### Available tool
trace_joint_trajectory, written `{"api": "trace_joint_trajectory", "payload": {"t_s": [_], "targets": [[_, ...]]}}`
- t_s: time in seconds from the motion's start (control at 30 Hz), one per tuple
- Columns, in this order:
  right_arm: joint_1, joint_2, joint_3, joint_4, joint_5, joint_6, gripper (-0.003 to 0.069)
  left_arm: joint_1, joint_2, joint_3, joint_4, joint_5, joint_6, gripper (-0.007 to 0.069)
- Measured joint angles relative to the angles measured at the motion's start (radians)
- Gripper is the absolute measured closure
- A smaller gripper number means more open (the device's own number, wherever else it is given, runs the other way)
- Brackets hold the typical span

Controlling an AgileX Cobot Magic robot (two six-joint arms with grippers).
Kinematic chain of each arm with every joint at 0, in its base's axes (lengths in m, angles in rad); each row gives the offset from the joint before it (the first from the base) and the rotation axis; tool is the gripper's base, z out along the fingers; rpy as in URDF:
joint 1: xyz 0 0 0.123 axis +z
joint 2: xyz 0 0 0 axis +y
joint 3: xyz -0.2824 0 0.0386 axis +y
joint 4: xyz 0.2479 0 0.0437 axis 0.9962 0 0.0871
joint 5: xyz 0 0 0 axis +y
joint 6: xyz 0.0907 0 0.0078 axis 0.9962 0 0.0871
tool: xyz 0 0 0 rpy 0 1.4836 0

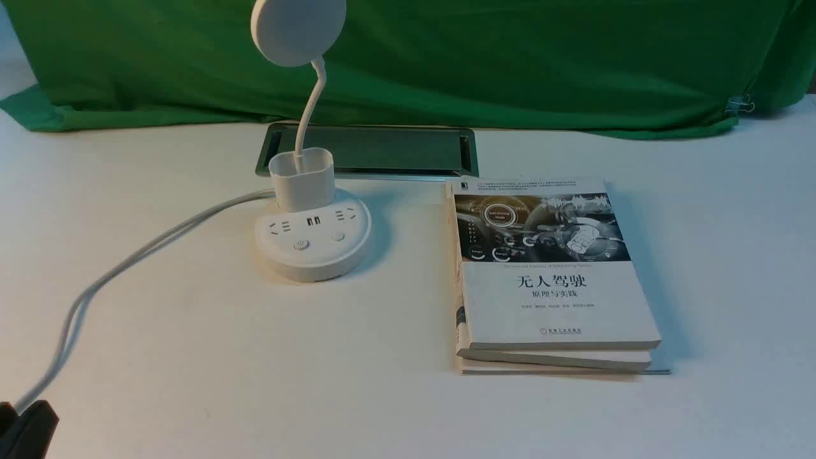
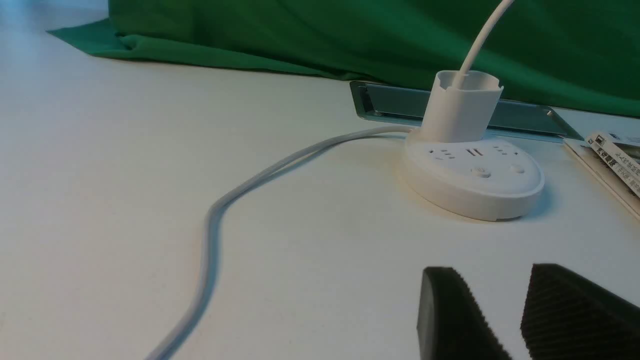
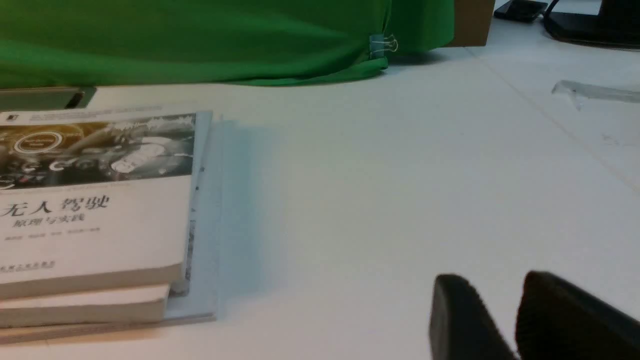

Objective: Turn on the desk lamp on the white desktop with your hand.
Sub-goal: 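Press the power button on the lamp base to turn the lamp on with the left gripper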

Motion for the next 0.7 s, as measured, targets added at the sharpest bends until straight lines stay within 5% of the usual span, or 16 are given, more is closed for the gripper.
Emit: {"api": "trace_joint_trajectory", "payload": {"t_s": [0.7], "targets": [[0.0, 0.0, 0.0, 0.0, 0.001, 0.0, 0.0418, 0.0, 0.0, 0.0, 0.027, -0.001, 0.0, 0.0386]]}}
